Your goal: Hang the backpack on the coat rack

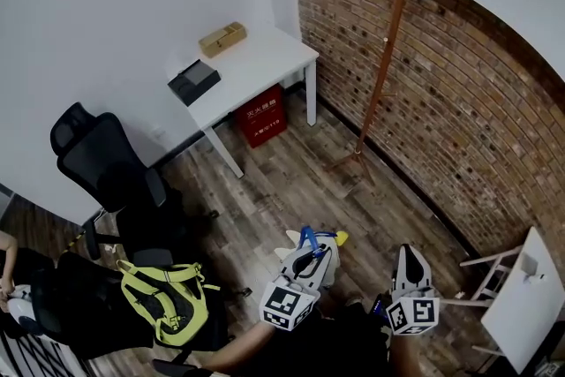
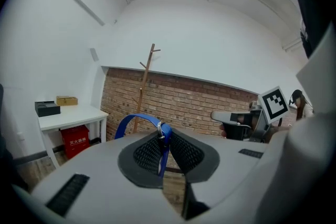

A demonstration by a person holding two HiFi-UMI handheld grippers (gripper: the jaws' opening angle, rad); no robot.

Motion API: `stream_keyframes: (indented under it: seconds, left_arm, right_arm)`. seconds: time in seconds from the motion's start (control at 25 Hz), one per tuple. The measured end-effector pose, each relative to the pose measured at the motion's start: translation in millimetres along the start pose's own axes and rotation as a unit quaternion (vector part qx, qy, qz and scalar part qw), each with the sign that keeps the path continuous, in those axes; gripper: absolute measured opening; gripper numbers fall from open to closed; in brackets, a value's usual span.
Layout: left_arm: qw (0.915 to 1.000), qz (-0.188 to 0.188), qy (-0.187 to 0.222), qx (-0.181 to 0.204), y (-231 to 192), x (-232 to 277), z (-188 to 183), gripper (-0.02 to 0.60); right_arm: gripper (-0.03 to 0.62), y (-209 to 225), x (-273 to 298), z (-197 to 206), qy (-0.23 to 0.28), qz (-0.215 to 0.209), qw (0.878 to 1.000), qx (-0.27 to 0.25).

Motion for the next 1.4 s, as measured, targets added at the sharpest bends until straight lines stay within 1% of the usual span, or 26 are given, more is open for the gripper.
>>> stream_keyframes:
  seconds: [0.12,0.28,0.48,0.64,0.84,1.16,1.28,1.4]
  left_arm:
    - [1.0,0.001,-0.007,-0.002,-5.4,2.4,2.0,0.043]
    - [1.0,0.001,-0.005,-0.002,-6.9,5.2,0.8,0.043]
    - [0.9999,-0.014,-0.003,0.0,-16.8,22.6,-6.0,0.044]
    - [0.9996,-0.028,-0.002,0.0,-19.0,39.0,-13.1,0.044]
    - [0.9989,-0.047,0.005,-0.008,-20.4,65.2,-18.1,0.043]
    - [0.995,-0.096,0.009,-0.026,-28.9,107.5,-24.1,0.043]
    - [0.9947,-0.098,0.016,-0.027,-29.9,127.2,-30.5,0.044]
    - [0.995,-0.094,0.018,-0.03,-31.3,146.9,-38.0,0.043]
  right_arm:
    - [0.012,-1.3,0.6,-2.8,0.003,0.003,1.0,-0.006]
    - [0.012,5.5,4.7,-1.9,0.001,0.003,1.0,-0.007]
    - [0.012,21.1,20.4,-5.7,0.007,-0.003,1.0,-0.004]
    - [0.012,36.3,40.4,-10.8,0.009,-0.015,1.0,-0.001]
    - [0.012,52.5,66.3,-9.6,-0.01,-0.032,0.999,-0.006]
    - [0.012,75.8,103.3,-12.9,-0.019,-0.082,0.996,-0.011]
    - [0.012,86.1,117.7,-16.4,-0.017,-0.094,0.995,-0.015]
    - [0.012,93.7,130.2,-21.2,-0.02,-0.095,0.995,-0.017]
Point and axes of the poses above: the fingertips, and each gripper's own axes: x forward along the fingers, y to its right, z out of its underside, the point moved 5 cm from there along -x, backward along the fingers, and after that the axes turned 4 degrees about -x, right-handed, at the moved point
